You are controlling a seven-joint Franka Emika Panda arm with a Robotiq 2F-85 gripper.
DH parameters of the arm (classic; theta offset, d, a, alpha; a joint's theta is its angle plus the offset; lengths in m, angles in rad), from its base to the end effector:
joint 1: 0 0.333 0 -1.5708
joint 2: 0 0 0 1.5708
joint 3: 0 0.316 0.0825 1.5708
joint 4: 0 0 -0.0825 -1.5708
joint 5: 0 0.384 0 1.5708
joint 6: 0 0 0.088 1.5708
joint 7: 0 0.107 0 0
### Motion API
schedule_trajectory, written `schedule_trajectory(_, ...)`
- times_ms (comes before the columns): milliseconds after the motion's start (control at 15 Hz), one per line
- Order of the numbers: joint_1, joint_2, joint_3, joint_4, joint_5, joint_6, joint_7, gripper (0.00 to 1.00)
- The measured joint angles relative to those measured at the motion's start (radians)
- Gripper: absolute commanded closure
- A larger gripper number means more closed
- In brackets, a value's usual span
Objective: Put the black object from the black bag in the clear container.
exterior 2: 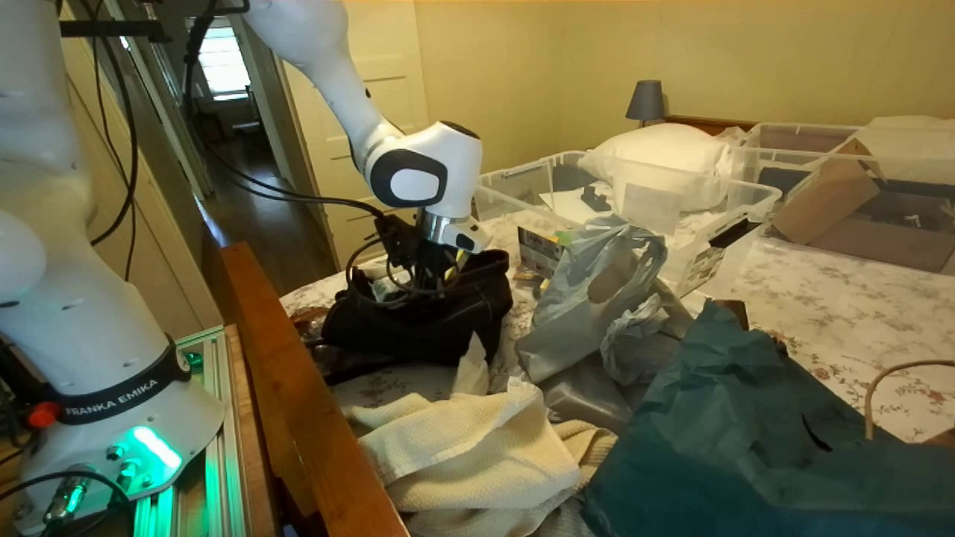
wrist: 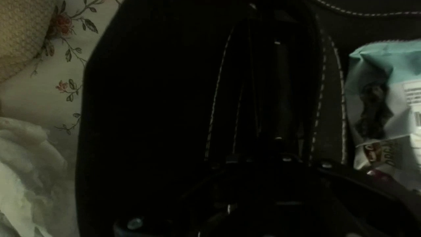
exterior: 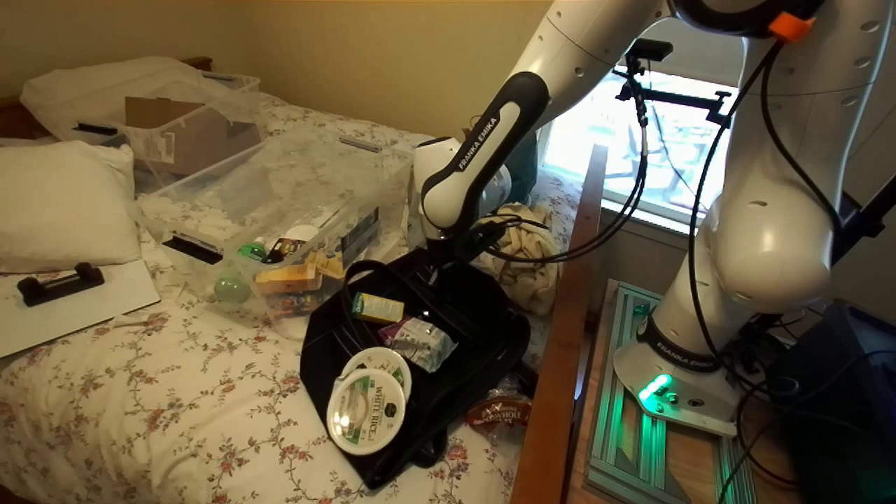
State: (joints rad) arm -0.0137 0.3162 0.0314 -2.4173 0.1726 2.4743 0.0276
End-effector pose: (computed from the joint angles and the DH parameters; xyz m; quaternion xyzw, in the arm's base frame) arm 0.4623 0.0086 0.1620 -0.9873 0.0791 0.1301 0.0461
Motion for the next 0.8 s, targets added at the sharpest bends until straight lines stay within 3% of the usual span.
schedule_trajectory(400,-0.018,-0.002,-0.009,-0.002,0.02,0.004,-0.003,0.98)
schedule_trajectory(800,-0.014,-0.08,-0.055,-0.048,0.014,0.004,0.14,0.98)
